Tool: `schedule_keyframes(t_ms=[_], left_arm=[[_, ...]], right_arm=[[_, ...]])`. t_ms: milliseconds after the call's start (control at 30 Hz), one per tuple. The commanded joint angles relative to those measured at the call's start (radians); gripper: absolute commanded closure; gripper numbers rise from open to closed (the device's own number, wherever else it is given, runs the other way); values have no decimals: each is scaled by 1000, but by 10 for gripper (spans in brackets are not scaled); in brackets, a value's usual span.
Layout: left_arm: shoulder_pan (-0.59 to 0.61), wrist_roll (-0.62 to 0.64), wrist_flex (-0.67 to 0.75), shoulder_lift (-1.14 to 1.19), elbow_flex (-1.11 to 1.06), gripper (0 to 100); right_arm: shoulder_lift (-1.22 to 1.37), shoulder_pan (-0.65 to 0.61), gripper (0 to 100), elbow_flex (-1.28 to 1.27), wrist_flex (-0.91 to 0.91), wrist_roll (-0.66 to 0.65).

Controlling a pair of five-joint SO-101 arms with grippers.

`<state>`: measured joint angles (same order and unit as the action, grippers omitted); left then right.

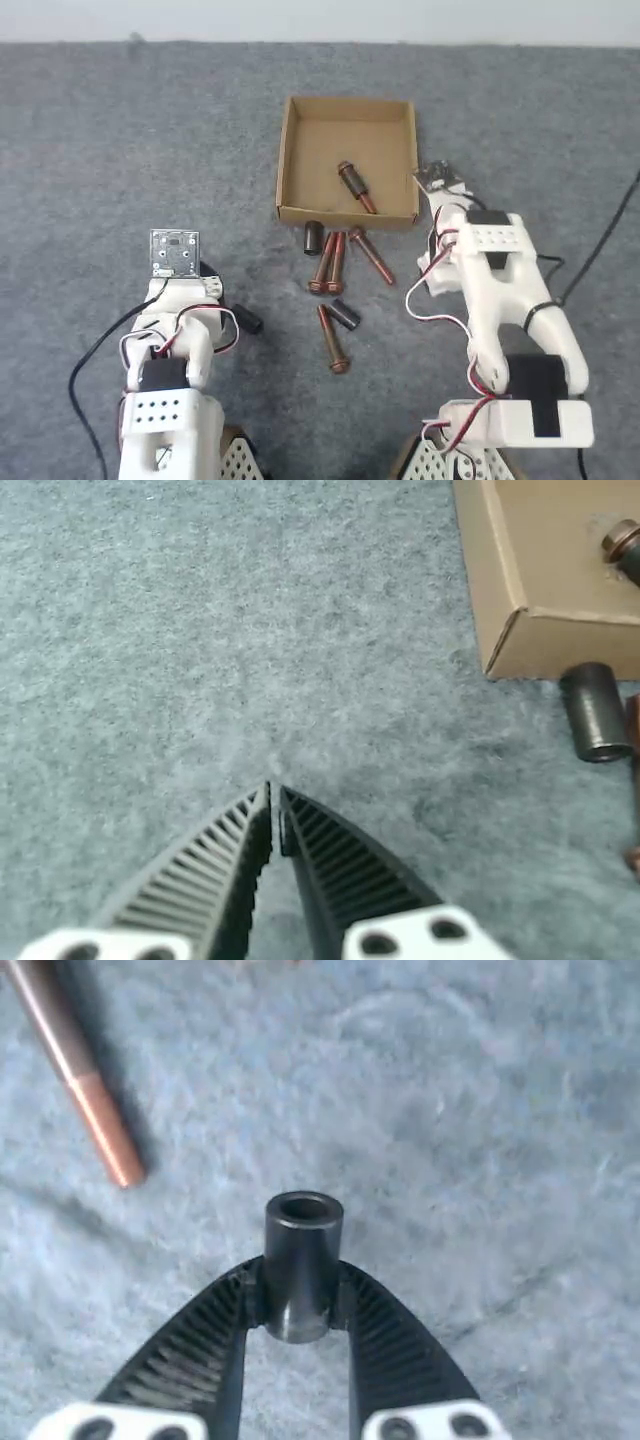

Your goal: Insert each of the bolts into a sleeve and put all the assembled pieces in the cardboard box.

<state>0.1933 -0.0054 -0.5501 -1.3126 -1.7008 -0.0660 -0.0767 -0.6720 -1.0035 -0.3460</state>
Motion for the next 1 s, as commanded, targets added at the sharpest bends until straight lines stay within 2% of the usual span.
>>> schedule_keyframes(t_ms=[0, 100, 267, 667, 800, 967], left_arm=[[5, -5, 5, -17, 8, 991], [5, -5, 3, -17, 8, 991], [5, -5, 3, -17, 8, 991], [5, -5, 3, -17, 8, 991], [5, -5, 3, -17, 8, 991], [5, -5, 3, -17, 8, 991]], right_arm=[[-35, 12, 991, 3, 22, 0], [-13, 12, 983, 6, 24, 0], [-2, 12, 873, 17, 24, -2], [1, 4, 886, 17, 64, -5], [19, 8, 886, -2, 107, -77], [58, 2, 886, 14, 101, -86]])
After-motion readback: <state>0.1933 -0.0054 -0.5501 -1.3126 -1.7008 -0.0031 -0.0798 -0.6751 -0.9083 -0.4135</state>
